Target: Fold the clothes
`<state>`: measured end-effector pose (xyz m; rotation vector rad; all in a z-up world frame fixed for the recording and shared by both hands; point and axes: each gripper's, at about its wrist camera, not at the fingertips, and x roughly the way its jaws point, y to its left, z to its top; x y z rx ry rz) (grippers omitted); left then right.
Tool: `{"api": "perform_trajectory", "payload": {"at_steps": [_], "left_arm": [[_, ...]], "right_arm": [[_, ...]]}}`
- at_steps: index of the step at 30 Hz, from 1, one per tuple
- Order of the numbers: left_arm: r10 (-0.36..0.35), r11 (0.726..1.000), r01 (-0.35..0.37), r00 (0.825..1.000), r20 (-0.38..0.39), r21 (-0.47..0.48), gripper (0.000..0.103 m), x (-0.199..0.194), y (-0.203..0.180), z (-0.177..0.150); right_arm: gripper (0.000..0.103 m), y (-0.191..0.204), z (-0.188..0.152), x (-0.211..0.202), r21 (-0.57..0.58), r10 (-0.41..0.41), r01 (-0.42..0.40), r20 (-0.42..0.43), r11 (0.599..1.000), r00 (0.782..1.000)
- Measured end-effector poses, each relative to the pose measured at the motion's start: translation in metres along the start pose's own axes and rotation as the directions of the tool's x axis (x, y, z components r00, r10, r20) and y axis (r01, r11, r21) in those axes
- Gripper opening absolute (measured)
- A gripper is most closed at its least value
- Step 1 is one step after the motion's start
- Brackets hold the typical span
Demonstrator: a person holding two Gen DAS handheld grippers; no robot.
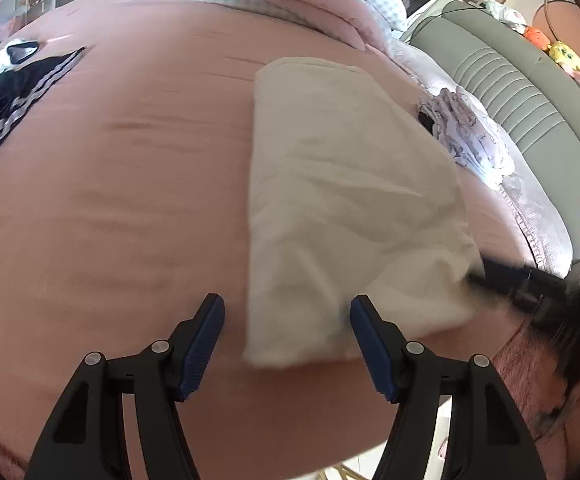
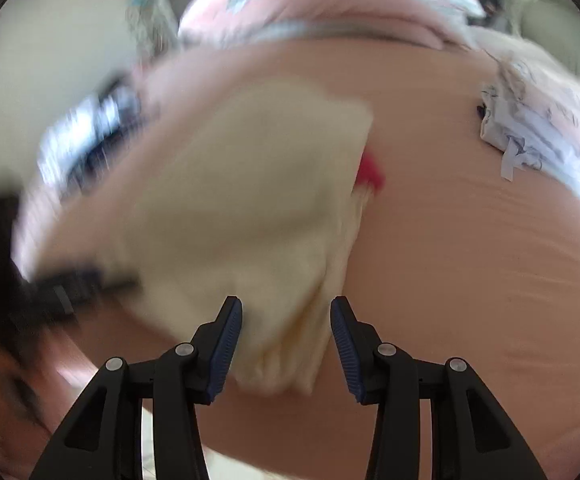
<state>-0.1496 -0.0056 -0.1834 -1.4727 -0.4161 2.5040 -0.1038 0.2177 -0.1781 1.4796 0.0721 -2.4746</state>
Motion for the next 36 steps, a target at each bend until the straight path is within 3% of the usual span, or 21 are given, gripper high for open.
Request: {"api": "perform_trajectory", "payload": {"at_steps": [1, 2, 6, 9, 10, 11, 13, 15, 17, 19, 22, 26, 30, 34, 36], "left_arm": [[0.003, 1.000, -0.003, 1.000, -0.005, 0.003, 0.063, 0.004, 0.000, 0.000], [-0.001, 1.000, 0.001, 1.000, -0.005, -0.001, 0.063, 0.005, 0.001, 0.000], [-0.019, 1.000, 0.019, 1.000, -0.003, -0.021, 0.064, 0.003, 0.009, -0.002], [-0.032, 0.998, 0.032, 0.999, 0.004, -0.050, 0.063, 0.001, 0.014, -0.004], [-0.027, 0.998, 0.028, 1.000, 0.014, -0.053, 0.063, -0.001, 0.012, -0.003], [-0.028, 0.998, 0.029, 0.999, 0.034, -0.050, 0.063, -0.004, 0.009, -0.003], [-0.036, 0.999, 0.038, 0.997, 0.070, -0.027, 0.063, -0.010, 0.003, -0.002], [-0.046, 0.999, 0.046, 0.993, 0.107, -0.002, 0.064, -0.016, -0.003, -0.001], [-0.006, 1.000, 0.007, 0.998, 0.070, -0.015, 0.064, -0.009, 0.003, -0.002], [-0.005, 0.999, 0.006, 0.999, 0.031, -0.053, 0.065, -0.004, 0.015, -0.005], [-0.026, 0.996, 0.028, 0.999, 0.027, -0.079, 0.066, -0.005, 0.021, -0.002], [0.014, 0.999, -0.013, 1.000, 0.023, -0.035, 0.066, -0.006, 0.018, -0.005], [-0.011, 0.997, 0.013, 0.999, 0.030, -0.071, 0.067, -0.007, 0.023, -0.006], [0.008, 0.995, -0.006, 1.000, 0.029, -0.095, 0.067, -0.006, 0.022, -0.001], [0.006, 0.992, -0.002, 0.999, 0.034, -0.125, 0.066, -0.013, 0.025, 0.002]], "right_arm": [[0.044, 0.002, -0.005, 0.007, -0.031, -0.058, 0.057, -0.031, 0.998, 0.998], [0.044, -0.005, -0.007, 0.006, 0.001, -0.045, 0.045, -0.037, 0.999, 0.998], [0.044, -0.049, -0.013, -0.007, 0.208, -0.060, 0.064, -0.027, 0.976, 0.998], [0.044, -0.073, -0.016, -0.022, 0.298, -0.132, 0.120, 0.019, 0.947, 0.991], [0.044, -0.078, -0.016, -0.026, 0.325, -0.143, 0.123, 0.038, 0.938, 0.989], [0.044, -0.071, -0.011, -0.030, 0.328, -0.078, 0.044, 0.092, 0.944, 0.993], [0.044, -0.053, -0.014, -0.036, 0.264, -0.037, -0.006, 0.157, 0.964, 0.987], [0.044, -0.016, -0.004, -0.025, 0.152, 0.003, -0.026, 0.146, 0.988, 0.989], [0.044, 0.016, -0.008, -0.007, 0.031, -0.015, 0.012, 0.078, 0.999, 0.997], [0.044, 0.026, -0.016, 0.008, -0.036, -0.115, 0.115, 0.021, 0.993, 0.993], [0.049, 0.008, -0.017, 0.010, 0.072, -0.093, 0.093, -0.003, 0.993, 0.996], [0.053, -0.008, -0.026, 0.006, 0.174, -0.098, 0.099, -0.014, 0.980, 0.995], [0.053, -0.017, -0.033, -0.005, 0.205, -0.109, 0.106, -0.001, 0.973, 0.994], [0.052, -0.036, -0.040, -0.022, 0.284, -0.207, 0.194, 0.018, 0.939, 0.978], [0.052, -0.046, -0.043, -0.034, 0.360, -0.139, 0.105, 0.069, 0.927, 0.988]]}}
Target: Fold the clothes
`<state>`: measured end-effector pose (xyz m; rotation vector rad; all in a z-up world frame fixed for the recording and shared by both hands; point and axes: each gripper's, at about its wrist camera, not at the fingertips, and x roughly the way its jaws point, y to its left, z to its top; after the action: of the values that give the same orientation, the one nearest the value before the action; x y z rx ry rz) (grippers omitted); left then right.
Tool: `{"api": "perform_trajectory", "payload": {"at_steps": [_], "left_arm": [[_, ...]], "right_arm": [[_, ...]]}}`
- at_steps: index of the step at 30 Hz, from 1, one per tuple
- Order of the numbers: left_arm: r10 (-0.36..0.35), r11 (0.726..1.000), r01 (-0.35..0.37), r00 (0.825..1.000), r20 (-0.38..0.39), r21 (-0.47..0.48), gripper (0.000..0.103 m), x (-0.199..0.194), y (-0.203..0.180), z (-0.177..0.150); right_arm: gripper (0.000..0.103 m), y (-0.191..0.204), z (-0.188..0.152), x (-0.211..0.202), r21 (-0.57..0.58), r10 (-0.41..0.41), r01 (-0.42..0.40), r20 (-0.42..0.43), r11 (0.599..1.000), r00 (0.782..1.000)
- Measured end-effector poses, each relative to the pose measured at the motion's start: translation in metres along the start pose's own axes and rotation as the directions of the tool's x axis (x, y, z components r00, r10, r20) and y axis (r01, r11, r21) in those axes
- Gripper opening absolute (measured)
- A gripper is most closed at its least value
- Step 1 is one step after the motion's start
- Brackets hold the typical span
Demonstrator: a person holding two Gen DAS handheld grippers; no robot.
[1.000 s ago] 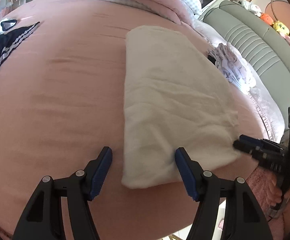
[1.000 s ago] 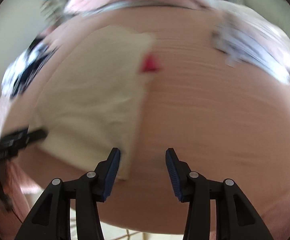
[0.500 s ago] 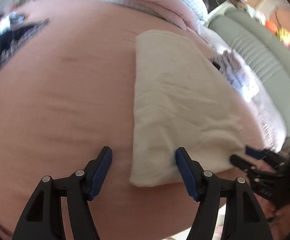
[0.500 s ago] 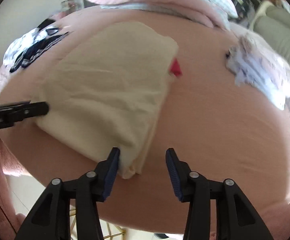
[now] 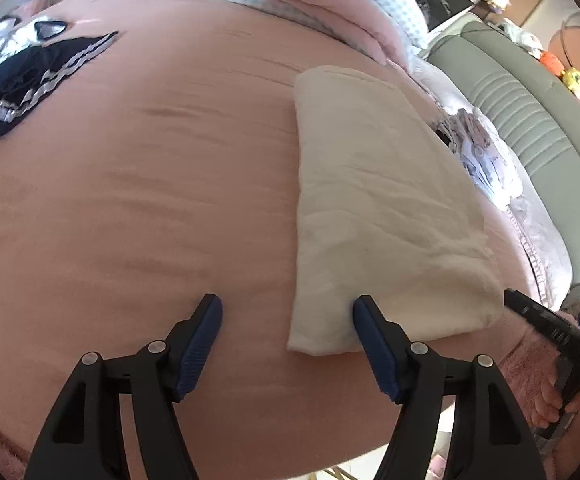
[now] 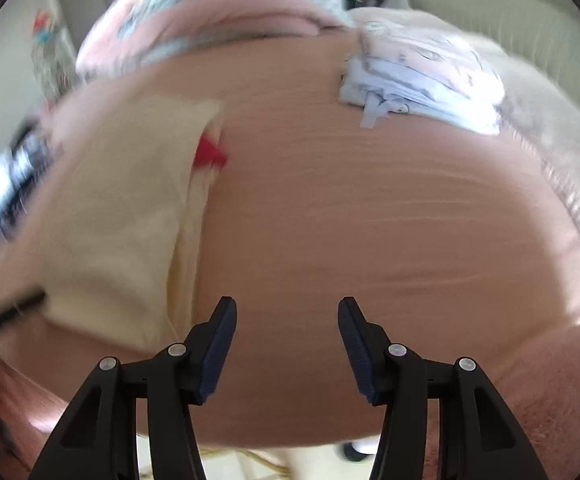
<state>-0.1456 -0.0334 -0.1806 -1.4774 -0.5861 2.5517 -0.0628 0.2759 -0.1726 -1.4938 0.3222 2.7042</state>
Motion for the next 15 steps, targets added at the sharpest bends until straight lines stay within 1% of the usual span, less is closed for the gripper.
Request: {"api": "perform_trajectory", "payload": {"at_steps": [1, 2, 3, 4, 6, 9, 11, 13, 15], "left_arm": [[-0.001, 1.000, 0.001, 1.000, 0.002, -0.015, 0.066, -0.003, 0.001, 0.002], [-0.011, 1.000, 0.011, 1.000, 0.021, -0.010, 0.066, -0.003, -0.006, 0.008], [-0.028, 1.000, 0.028, 0.999, 0.039, 0.005, 0.066, -0.007, -0.010, 0.014], [-0.048, 0.998, 0.046, 0.997, 0.053, 0.038, 0.066, -0.008, -0.016, 0.023], [-0.062, 0.992, 0.055, 0.996, 0.064, 0.110, 0.066, -0.005, -0.031, 0.039], [-0.059, 0.972, 0.039, 0.995, 0.077, 0.232, 0.066, 0.011, -0.058, 0.068], [-0.049, 0.955, 0.018, 0.994, 0.096, 0.295, 0.066, 0.023, -0.070, 0.087], [-0.033, 0.943, -0.005, 0.994, 0.108, 0.333, 0.066, 0.035, -0.077, 0.102], [-0.042, 0.941, 0.001, 0.993, 0.112, 0.339, 0.066, 0.047, -0.077, 0.119]], "right_arm": [[0.052, -0.002, 0.004, -0.004, 0.021, 0.043, -0.043, 0.016, 0.999, 0.999], [0.052, 0.000, 0.009, -0.008, 0.009, 0.059, -0.059, 0.035, 0.998, 0.998], [0.052, 0.007, 0.013, -0.011, -0.032, 0.064, -0.063, 0.044, 0.997, 0.997], [0.052, 0.019, 0.020, -0.011, -0.101, 0.065, -0.060, 0.045, 0.993, 0.997], [0.052, 0.039, 0.031, -0.010, -0.198, 0.063, -0.054, 0.043, 0.979, 0.997], [0.052, 0.064, 0.060, 0.009, -0.312, 0.094, -0.080, 0.030, 0.947, 0.995], [0.052, 0.079, 0.083, 0.021, -0.365, 0.092, -0.067, 0.051, 0.929, 0.994], [0.052, 0.092, 0.102, 0.031, -0.402, 0.074, -0.035, 0.081, 0.915, 0.994], [0.052, 0.101, 0.121, 0.047, -0.421, 0.080, -0.033, 0.095, 0.907, 0.992]]}}
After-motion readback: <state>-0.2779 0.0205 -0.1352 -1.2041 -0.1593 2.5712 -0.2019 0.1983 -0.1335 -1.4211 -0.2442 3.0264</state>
